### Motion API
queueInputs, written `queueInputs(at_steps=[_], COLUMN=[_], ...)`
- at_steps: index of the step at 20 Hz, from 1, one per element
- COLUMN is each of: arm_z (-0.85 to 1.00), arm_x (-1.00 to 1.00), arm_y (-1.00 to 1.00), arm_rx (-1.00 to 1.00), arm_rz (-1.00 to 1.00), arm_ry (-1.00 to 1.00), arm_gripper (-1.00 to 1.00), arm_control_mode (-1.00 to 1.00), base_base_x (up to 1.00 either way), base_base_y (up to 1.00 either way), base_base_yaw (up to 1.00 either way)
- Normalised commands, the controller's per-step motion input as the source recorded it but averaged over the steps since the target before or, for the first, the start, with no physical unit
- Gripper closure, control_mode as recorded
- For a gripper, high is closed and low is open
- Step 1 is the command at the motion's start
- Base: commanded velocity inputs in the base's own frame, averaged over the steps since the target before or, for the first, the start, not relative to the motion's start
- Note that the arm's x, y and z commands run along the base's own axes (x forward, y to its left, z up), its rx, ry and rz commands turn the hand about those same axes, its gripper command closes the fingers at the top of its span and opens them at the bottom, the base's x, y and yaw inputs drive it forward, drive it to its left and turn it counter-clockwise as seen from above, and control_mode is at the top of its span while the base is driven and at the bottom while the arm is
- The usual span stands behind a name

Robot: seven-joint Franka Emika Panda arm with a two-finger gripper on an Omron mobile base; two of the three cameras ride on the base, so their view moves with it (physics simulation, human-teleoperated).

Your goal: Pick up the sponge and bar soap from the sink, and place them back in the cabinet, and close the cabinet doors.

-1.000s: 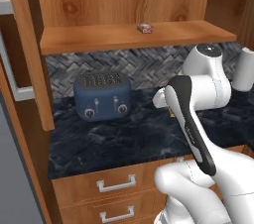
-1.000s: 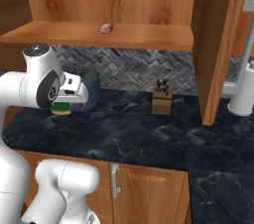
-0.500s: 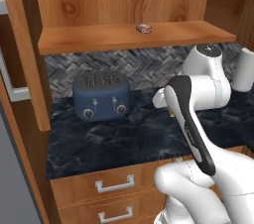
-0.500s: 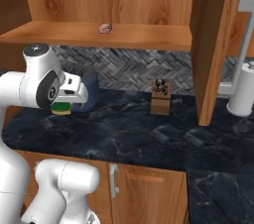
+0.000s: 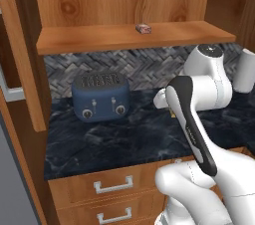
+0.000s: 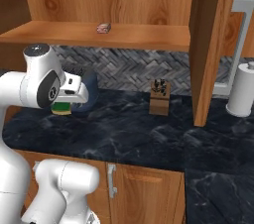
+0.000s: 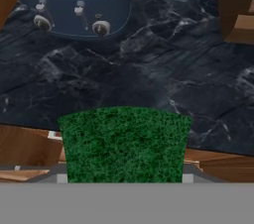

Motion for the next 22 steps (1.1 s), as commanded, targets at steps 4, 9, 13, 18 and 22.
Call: queueInputs(at_steps=[4, 9, 13, 18, 22], arm_z=[0.00, 0.07, 0.45, 0.66, 0.78], arm_x=[0.00, 0.06, 0.03, 0.00, 0.01], arm_y=[0.00, 0.00, -0.02, -0.02, 0.00], arm_rx=[0.00, 0.00, 0.00, 0.00, 0.00], arm_rz=[0.00, 0.00, 0.00, 0.00, 0.00], arm_ry=[0.00, -0.01, -0.19, -0.23, -0.20], arm_gripper=[1.00, 1.00, 1.00, 1.00, 1.00], arm_control_mode=[1.00, -1.00, -1.00, -1.00, -1.00], base_base_x=[0.00, 0.00, 0.00, 0.00, 0.00], base_base_y=[0.00, 0.00, 0.00, 0.00, 0.00], base_base_yaw=[0.00, 0.00, 0.00, 0.00, 0.00])
